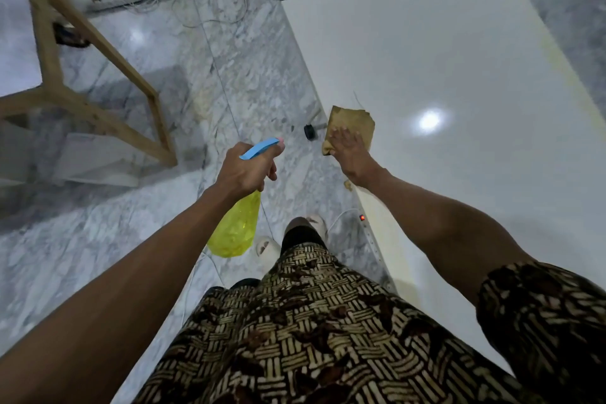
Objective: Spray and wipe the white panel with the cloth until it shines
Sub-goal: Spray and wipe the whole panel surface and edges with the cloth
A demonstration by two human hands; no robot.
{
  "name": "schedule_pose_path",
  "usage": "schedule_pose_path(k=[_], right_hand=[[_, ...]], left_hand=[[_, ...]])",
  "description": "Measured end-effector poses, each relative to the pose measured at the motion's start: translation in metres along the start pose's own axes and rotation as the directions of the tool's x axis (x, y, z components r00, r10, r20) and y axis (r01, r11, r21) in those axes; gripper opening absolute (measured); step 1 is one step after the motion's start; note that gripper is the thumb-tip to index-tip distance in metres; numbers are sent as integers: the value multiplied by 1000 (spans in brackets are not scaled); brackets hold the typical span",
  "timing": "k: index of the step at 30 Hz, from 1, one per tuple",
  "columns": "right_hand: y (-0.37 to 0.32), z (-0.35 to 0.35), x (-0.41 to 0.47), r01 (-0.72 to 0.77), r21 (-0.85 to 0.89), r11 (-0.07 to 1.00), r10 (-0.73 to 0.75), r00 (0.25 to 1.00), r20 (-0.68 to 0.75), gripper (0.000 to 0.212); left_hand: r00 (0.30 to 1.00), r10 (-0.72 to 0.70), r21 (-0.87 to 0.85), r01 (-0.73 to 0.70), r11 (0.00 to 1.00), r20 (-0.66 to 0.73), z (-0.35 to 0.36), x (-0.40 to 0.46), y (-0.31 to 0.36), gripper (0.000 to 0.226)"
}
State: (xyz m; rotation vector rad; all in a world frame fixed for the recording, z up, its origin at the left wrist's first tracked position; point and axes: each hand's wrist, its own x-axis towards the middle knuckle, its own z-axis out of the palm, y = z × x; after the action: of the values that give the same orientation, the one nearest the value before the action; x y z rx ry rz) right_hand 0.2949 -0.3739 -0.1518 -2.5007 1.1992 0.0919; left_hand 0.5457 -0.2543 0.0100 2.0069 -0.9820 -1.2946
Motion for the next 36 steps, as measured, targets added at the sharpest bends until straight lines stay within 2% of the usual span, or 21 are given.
schedule_pose_path(k=[6, 12, 21, 28, 36], right_hand=[[-11, 15, -64, -40, 57, 998, 40, 999, 1, 55], [-21, 27, -138, -82, 77, 994, 83, 996, -15, 47], [-41, 59, -288, -145, 68, 987, 145, 989, 4, 49], [-47, 91, -377, -162, 50, 985, 162, 987, 7, 62], [-65, 128, -477, -290, 131, 948, 299, 952, -61, 55]], left_hand=[[1000, 9, 7, -10, 1000, 23, 27, -33, -7, 60], [998, 54, 22, -55, 998, 19, 63, -79, -12, 60], [996, 54, -8, -54, 999, 74, 135, -176, -51, 59], [988, 78, 29, -83, 996, 137, 175, -242, -72, 61], [961, 157, 138, -191, 972, 228, 198, -324, -102, 62]])
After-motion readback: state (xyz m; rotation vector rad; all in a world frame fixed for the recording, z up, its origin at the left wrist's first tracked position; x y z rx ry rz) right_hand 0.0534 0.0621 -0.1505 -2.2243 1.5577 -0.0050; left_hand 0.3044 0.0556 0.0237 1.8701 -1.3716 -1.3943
